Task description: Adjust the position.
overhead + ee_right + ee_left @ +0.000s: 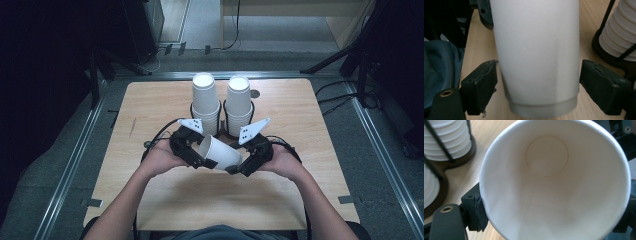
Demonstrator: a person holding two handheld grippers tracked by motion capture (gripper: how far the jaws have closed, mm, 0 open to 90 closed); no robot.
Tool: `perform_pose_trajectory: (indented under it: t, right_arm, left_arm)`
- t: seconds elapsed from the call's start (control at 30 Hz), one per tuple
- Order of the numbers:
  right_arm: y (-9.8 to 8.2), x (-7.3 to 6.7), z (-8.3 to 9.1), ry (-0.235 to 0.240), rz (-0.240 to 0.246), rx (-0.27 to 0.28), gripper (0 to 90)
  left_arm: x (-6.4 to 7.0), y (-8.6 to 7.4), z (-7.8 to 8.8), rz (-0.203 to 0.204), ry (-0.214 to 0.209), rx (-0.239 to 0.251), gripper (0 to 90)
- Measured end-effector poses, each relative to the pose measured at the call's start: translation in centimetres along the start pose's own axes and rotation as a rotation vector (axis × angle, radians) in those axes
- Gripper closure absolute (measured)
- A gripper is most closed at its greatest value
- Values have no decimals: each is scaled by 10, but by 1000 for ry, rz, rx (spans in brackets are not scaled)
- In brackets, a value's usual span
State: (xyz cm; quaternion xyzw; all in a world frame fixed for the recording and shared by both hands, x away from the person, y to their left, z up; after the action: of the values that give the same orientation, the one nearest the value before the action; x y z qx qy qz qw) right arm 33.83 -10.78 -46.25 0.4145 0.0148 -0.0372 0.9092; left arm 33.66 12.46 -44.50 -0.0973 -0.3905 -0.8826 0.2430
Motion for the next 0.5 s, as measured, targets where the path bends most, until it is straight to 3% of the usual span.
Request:
perform_pose_trajectory:
  t: [0.23,0.5]
  right_arm:
    - [-3,0,5,-5,-4,-2,157]
    - [-5,0,4,-6,-8,-16,157]
  left_arm:
    - [-1,-1,6,-23,43,-23,128]
    - [0,-2,8,-47,50,-60,127]
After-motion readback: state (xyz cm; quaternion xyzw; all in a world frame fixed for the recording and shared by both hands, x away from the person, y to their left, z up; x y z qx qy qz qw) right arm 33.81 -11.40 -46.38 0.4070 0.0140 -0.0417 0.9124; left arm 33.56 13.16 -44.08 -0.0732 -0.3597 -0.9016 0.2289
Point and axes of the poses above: each handheld gripper's, and its own axes: z roughly backward along the jaws, y roughly out of its top, x roughly to its right, the point moved 1 cm from there along -z, roughly forward along the jaws, and after that the axes turned 6 degrees about z, right-handed, at the moved point
